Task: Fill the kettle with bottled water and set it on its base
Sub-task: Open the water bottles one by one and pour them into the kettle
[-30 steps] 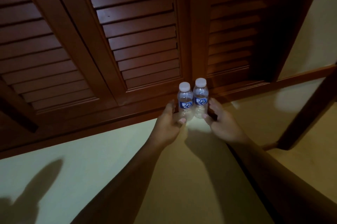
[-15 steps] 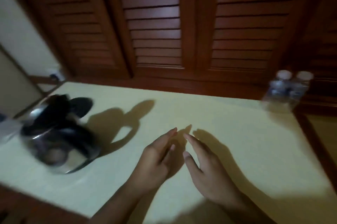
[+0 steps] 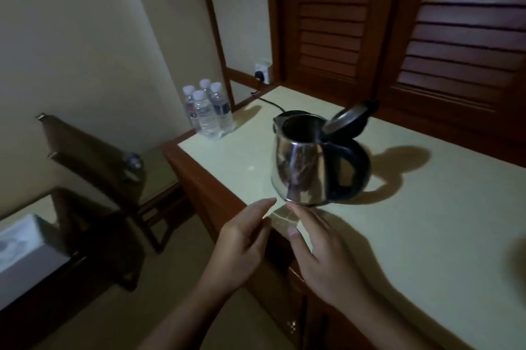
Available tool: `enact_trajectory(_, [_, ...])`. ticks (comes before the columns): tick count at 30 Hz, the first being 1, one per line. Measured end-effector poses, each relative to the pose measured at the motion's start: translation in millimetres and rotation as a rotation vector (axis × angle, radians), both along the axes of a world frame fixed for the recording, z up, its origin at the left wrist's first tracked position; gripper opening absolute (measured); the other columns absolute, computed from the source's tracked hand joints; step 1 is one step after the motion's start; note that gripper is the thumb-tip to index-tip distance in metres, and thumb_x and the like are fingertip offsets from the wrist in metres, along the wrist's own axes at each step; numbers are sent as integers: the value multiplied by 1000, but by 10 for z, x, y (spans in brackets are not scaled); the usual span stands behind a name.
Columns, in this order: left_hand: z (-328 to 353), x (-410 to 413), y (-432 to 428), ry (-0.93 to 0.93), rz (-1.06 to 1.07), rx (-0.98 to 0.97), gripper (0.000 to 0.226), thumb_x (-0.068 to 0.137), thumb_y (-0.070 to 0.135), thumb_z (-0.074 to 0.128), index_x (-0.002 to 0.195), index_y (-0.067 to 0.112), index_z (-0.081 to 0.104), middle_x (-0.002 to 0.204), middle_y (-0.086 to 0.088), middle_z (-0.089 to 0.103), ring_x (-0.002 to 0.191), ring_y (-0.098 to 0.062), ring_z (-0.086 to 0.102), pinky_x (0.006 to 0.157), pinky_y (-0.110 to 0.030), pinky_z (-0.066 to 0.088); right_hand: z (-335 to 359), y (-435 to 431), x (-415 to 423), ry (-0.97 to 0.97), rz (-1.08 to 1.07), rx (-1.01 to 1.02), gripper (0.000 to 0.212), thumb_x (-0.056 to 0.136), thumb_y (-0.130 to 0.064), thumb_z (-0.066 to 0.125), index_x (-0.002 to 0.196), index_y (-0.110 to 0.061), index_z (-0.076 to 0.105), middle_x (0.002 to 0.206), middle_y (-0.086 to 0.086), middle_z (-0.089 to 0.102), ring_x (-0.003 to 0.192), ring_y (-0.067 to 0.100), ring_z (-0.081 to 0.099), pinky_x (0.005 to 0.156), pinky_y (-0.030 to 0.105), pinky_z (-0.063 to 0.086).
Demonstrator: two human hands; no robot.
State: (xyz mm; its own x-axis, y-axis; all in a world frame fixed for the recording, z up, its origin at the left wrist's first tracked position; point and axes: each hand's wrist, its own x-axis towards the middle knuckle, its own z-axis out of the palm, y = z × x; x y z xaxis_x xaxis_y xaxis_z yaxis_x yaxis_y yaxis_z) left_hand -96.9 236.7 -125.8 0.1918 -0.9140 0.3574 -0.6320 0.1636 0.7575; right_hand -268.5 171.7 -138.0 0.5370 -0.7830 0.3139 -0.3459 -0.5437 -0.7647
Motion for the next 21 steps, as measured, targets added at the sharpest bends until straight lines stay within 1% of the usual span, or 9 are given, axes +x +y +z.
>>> enact_trajectory(4, [-63, 698, -101, -47, 21, -14, 39, 103, 3, 60, 140, 16, 65, 134, 18, 65, 127, 9, 57, 105, -11, 43, -32, -63, 707, 31, -1, 16, 48, 104, -30, 48, 152, -24, 42, 146, -19, 41, 131, -25, 25, 107, 0, 19])
enact_trajectory(5, [-79, 879, -163, -55, 13, -15, 39, 103, 5, 60, 141, 14, 64, 136, 13, 66, 129, 7, 57, 107, -12, 43, -45, -105, 890, 43, -18, 8, 48, 104, -31, 47, 152, -23, 42, 147, -18, 42, 132, -23, 26, 109, 2, 20])
enact_trajectory(7, [-105, 1240, -309, -65, -8, -7, 39, 104, 8, 60, 143, 12, 62, 140, 5, 66, 131, 1, 58, 110, -15, 44, -68, -220, 1269, 91, -68, -36, 49, 104, -33, 46, 151, -19, 43, 151, -10, 45, 138, -7, 34, 115, 10, 22])
enact_trajectory(10, [-101, 1749, -574, -97, -20, -7, 39, 105, 12, 60, 144, 11, 61, 143, 0, 65, 133, -4, 57, 111, -11, 39, -68, -459, 1801, 215, -149, -122, 51, 104, -34, 44, 150, -12, 44, 153, 0, 46, 142, 12, 37, 114, 10, 14])
enact_trajectory(12, [-90, 2067, -759, -123, -5, -30, 38, 105, 14, 60, 143, 11, 61, 141, -1, 65, 131, -7, 57, 107, -4, 36, -58, -617, 2099, 298, -186, -173, 52, 104, -34, 44, 150, -8, 43, 155, 6, 44, 144, 20, 36, 117, 21, 14])
enact_trajectory(14, [-85, 2355, -952, -127, 23, -42, 37, 105, 16, 60, 142, 11, 62, 140, -2, 66, 129, -9, 58, 102, -2, 35, -76, -756, 2334, 407, -218, -170, 58, 105, -40, 37, 154, -8, 35, 160, 8, 36, 149, 23, 28, 124, 35, 12])
enact_trajectory(16, [-80, 2594, -1129, -117, 56, -46, 38, 105, 19, 59, 142, 11, 62, 140, -4, 66, 130, -14, 58, 107, -14, 41, -126, -851, 2497, 499, -249, -108, 65, 105, -48, 26, 158, -10, 24, 166, 7, 24, 154, 22, 15, 126, 43, 10])
enact_trajectory(18, [-79, 2784, -1279, -90, 88, -57, 38, 105, 20, 58, 143, 14, 60, 138, -2, 65, 128, -14, 58, 110, -30, 46, -191, -889, 2594, 582, -273, -62, 69, 104, -52, 18, 160, -12, 14, 169, 6, 12, 156, 18, 4, 127, 43, 4])
enact_trajectory(21, [-16, 2999, -1522, 28, 129, -81, 40, 105, 29, 58, 144, 21, 56, 137, -1, 59, 125, -14, 58, 109, -39, 50, -247, -884, 2660, 749, -287, -80, 73, 102, -57, 8, 161, -14, 4, 169, 3, -1, 155, 15, -7, 126, 42, -4])
